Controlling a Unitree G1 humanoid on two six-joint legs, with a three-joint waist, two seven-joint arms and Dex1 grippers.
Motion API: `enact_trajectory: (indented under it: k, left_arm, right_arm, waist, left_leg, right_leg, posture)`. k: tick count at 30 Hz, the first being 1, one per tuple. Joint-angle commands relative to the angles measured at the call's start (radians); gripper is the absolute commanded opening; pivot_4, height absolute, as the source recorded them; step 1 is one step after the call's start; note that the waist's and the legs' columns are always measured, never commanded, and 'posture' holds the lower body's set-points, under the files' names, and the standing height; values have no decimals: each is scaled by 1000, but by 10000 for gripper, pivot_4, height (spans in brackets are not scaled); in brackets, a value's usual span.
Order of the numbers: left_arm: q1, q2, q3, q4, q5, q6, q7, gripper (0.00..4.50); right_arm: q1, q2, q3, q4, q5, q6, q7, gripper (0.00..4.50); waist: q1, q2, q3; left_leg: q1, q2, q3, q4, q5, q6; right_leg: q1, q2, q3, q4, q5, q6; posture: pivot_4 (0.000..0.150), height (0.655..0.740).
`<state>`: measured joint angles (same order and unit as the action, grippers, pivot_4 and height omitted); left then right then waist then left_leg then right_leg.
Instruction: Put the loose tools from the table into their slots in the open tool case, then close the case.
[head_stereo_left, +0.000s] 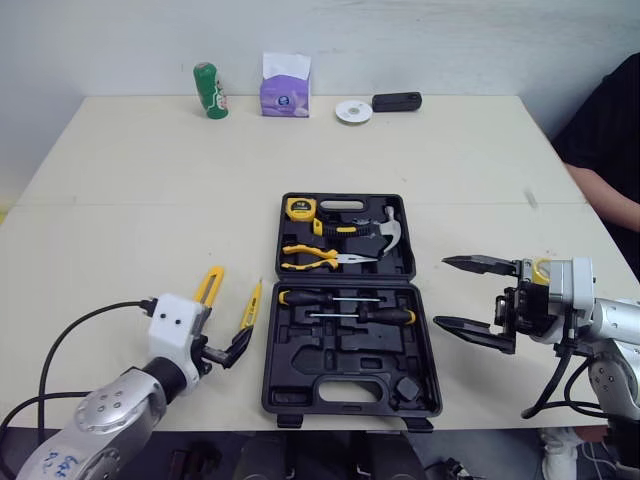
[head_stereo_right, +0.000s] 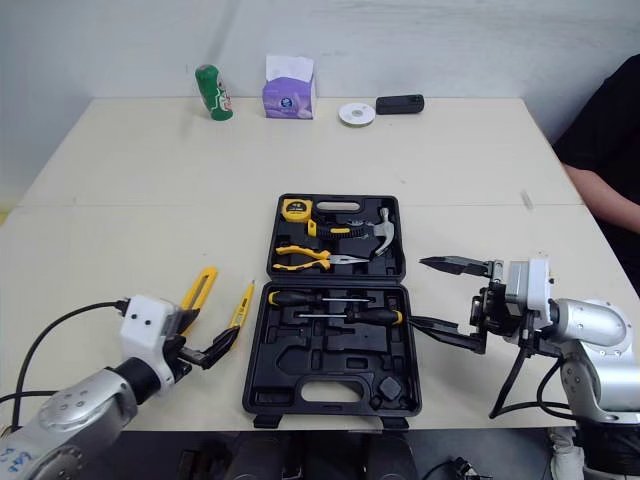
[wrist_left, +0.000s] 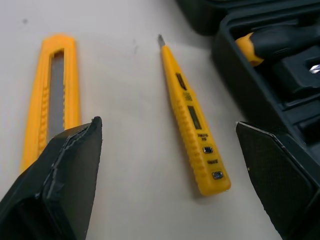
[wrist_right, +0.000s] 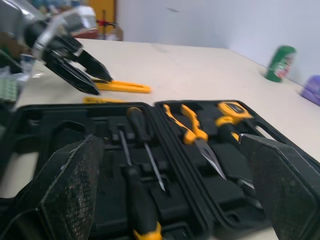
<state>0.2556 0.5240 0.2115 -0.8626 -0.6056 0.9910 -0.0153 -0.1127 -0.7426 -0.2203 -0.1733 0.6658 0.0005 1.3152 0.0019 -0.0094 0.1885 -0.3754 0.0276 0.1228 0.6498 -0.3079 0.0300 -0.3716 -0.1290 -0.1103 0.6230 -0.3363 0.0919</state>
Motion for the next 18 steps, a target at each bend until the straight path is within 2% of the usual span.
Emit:
enact_trajectory:
  k: [1, 11, 18]
  left_arm:
    - [-45, -25, -16, -56, 5, 99, 58, 45000]
    - [-217, -98, -63, -50, 11, 326, 103, 45000]
    - [-356, -209, -68, -40, 61, 538, 147, 45000]
  right_arm:
    - [-28, -2, -13, -45, 21, 12, -9, 44450]
    - [-32, 0, -11, -94, 37, 54, -19, 44450]
    - [-66, -9, 10, -157, 40, 119, -52, 44450]
  waist:
    - [1, 0, 0]
    - [17, 0, 0]
    - [23, -1, 1]
  left_leg:
    - [0, 0, 0, 0, 0, 0]
    - [0, 0, 0, 1, 0, 0]
    - [0, 0, 0, 2, 0, -1]
  right_leg:
    - [0, 0, 0, 0, 0, 0]
    - [1, 0, 0, 0, 0, 0]
    - [1, 1, 0, 1, 0, 0]
  posture:
    - [1500, 7400]
    - [1500, 7400]
    - [1500, 7400]
